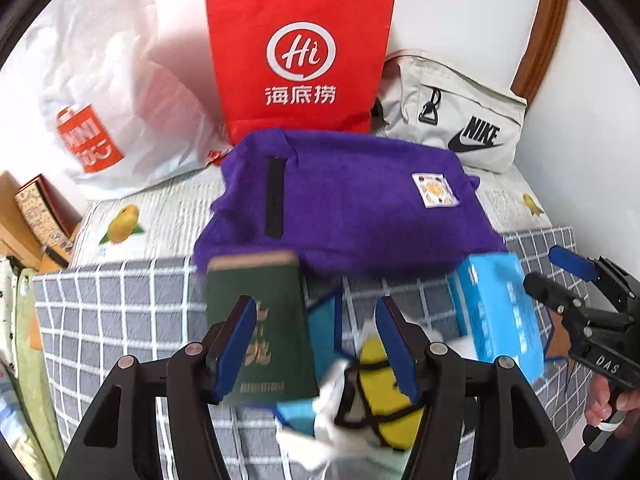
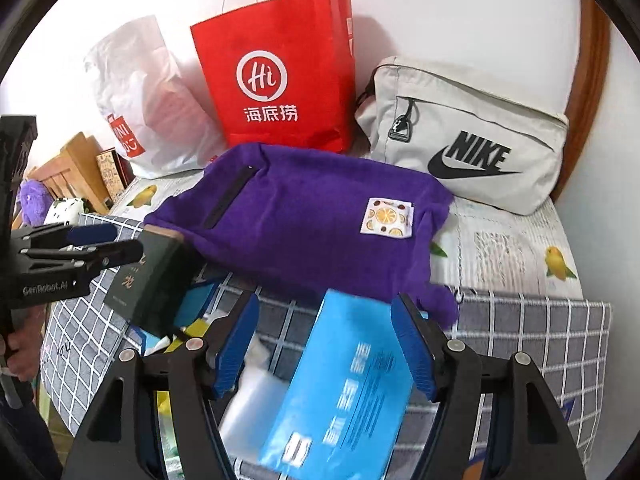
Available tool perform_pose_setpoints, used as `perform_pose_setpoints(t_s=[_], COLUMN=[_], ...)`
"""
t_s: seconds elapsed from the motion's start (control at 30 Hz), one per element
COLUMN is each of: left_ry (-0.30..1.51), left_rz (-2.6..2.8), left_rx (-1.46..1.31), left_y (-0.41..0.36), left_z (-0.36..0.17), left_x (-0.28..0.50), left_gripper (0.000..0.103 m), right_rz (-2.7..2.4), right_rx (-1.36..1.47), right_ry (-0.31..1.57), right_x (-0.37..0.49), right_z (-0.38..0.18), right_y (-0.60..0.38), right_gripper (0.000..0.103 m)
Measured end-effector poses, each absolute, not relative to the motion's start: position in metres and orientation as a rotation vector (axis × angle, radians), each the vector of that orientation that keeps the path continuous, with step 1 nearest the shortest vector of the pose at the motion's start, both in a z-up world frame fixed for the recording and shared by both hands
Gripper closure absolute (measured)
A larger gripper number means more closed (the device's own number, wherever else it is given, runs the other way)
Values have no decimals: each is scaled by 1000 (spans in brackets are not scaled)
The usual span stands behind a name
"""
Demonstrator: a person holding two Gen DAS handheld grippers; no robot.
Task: Organize soft objects
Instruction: 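Move the left gripper to the yellow Adidas pouch while the right approaches the white sponge block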
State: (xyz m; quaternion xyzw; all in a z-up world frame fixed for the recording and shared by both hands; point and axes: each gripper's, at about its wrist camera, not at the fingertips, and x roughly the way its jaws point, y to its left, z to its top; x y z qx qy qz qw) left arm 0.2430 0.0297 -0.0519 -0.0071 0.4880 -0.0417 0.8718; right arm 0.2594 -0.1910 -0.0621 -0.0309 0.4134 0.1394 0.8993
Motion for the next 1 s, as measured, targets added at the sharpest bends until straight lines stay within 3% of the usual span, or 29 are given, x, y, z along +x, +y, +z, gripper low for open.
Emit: perform_pose_setpoints(t_s=[0.5,0.6,1.0], left_ry=[1049,1049,1170], left_rz=[-203,-232,-227], left_rx=[-81,-68,-36], left_y=[4,-13,-36], left_z=[-86,-93,-133], left_x=[172,174,187], left_gripper=[42,32,21], right_rz=[334,335,332], right_rx=[-23,-32,-11], right_ry=[863,870,906], right_x=[193,188,184], right_z=[-88,-95,-114], right_y=[-195,-199,-221], right_gripper=[35,35,35])
